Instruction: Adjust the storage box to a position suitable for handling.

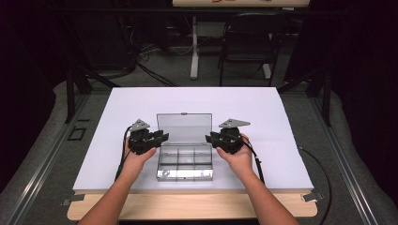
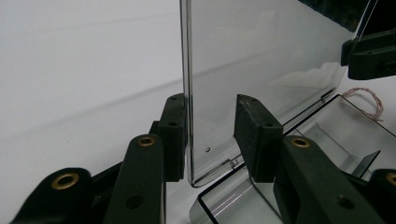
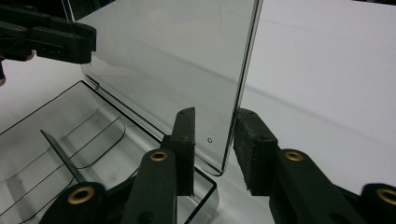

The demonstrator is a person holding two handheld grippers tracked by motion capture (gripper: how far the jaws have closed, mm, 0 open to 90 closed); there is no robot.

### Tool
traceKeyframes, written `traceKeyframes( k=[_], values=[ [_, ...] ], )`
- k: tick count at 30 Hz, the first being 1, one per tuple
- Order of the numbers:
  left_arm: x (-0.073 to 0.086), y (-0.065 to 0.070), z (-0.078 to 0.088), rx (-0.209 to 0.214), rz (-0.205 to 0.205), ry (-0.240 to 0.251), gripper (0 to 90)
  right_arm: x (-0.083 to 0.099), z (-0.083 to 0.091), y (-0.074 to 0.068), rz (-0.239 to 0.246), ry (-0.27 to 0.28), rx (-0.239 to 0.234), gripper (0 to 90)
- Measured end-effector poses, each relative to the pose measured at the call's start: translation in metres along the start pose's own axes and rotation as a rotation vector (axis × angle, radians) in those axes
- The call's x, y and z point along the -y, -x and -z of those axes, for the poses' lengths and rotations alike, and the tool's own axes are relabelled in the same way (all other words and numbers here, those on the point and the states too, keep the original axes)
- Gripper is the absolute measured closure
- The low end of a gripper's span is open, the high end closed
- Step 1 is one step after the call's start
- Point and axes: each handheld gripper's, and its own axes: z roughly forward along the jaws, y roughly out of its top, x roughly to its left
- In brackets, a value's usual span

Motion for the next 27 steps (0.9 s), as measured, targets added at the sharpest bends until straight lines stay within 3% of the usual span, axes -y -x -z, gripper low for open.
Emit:
traceKeyframes(
  k=[11,27],
  values=[
    [0.0003,-0.0017,-0.0042,0.007,0.027,-0.001,64.2,-0.0020,-0.0028,-0.0005,-0.008,-0.009,0.017,69.7],
    [-0.0012,-0.0036,-0.0097,-0.003,0.028,-0.009,63.6,-0.0011,-0.0067,-0.0005,-0.013,-0.016,0.046,68.9]
  ],
)
